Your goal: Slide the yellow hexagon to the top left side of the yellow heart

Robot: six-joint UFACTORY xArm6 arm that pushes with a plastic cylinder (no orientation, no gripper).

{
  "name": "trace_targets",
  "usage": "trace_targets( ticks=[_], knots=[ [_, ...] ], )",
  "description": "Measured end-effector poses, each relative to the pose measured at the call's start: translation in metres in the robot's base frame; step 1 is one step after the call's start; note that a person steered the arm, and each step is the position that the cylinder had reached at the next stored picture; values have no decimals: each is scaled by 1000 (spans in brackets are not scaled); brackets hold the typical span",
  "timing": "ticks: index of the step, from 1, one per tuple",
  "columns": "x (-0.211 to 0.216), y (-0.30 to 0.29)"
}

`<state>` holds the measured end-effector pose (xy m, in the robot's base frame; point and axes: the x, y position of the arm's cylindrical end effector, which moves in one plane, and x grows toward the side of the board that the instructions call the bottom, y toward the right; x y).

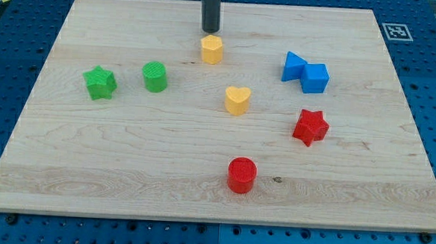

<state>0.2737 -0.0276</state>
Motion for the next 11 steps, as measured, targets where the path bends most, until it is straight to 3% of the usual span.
trace_targets(
  ticks=[1, 5, 6, 10, 11],
  knots=[
    [19, 0],
    [24, -6],
    [56, 9],
    [72, 22],
    [97, 30]
  ],
)
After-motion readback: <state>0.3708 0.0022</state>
